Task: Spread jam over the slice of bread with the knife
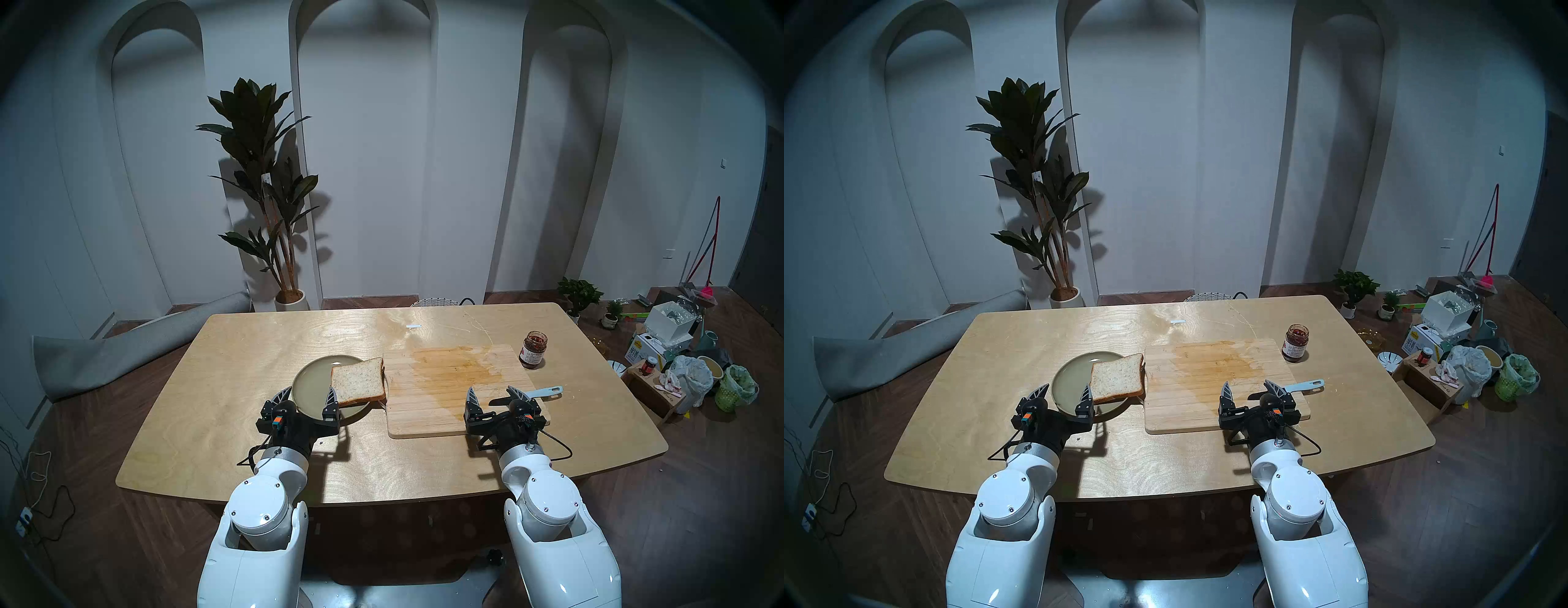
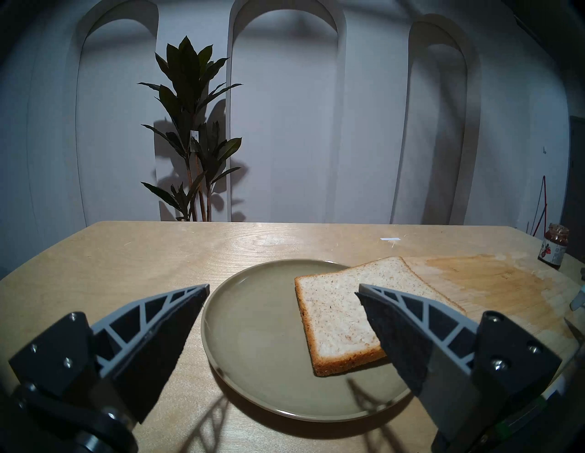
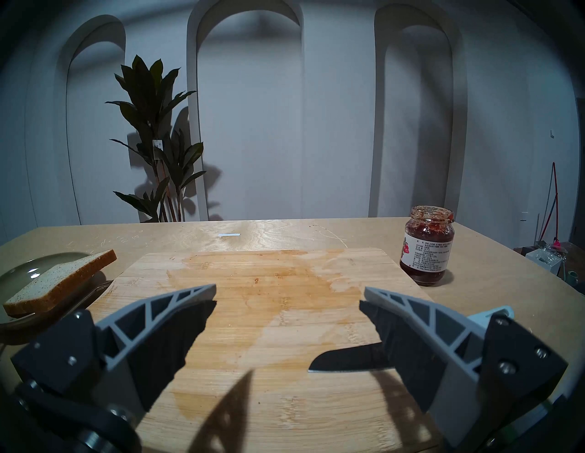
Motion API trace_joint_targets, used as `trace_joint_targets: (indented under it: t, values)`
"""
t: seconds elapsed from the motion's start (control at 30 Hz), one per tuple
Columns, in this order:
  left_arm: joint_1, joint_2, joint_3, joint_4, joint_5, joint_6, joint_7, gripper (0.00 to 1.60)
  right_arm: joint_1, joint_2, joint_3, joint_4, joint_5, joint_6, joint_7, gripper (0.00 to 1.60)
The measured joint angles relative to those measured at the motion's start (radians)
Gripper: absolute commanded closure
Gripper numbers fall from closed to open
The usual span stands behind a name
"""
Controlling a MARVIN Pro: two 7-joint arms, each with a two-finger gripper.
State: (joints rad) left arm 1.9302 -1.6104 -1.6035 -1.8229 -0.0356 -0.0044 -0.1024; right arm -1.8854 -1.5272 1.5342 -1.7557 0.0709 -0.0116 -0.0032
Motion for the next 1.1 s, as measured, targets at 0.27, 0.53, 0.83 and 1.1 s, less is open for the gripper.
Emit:
trace_joint_targets:
  t: [0.27,0.53,0.83,1.1]
  values:
    - [0.028,0.011,-0.016,-0.067,-0.064,0.031,-0.054,0.00,-0.021,-0.004,0.063,-0.081,0.122,0.067,0.041,0.00]
    - [0.036,0.013,-0.020,-0.106,-0.103,0.059,-0.080,0.00,-0.039,-0.021,0.170,-0.177,0.289,0.174,0.060,0.00]
    - [0.029,0.016,0.008,-0.108,-0.111,0.090,-0.093,0.00,-0.034,-0.047,0.324,-0.213,0.538,0.366,0.061,0.00]
    - [0.020,0.016,0.041,-0.103,-0.099,0.110,-0.096,0.00,-0.025,-0.046,0.452,-0.219,0.740,0.525,0.071,0.00]
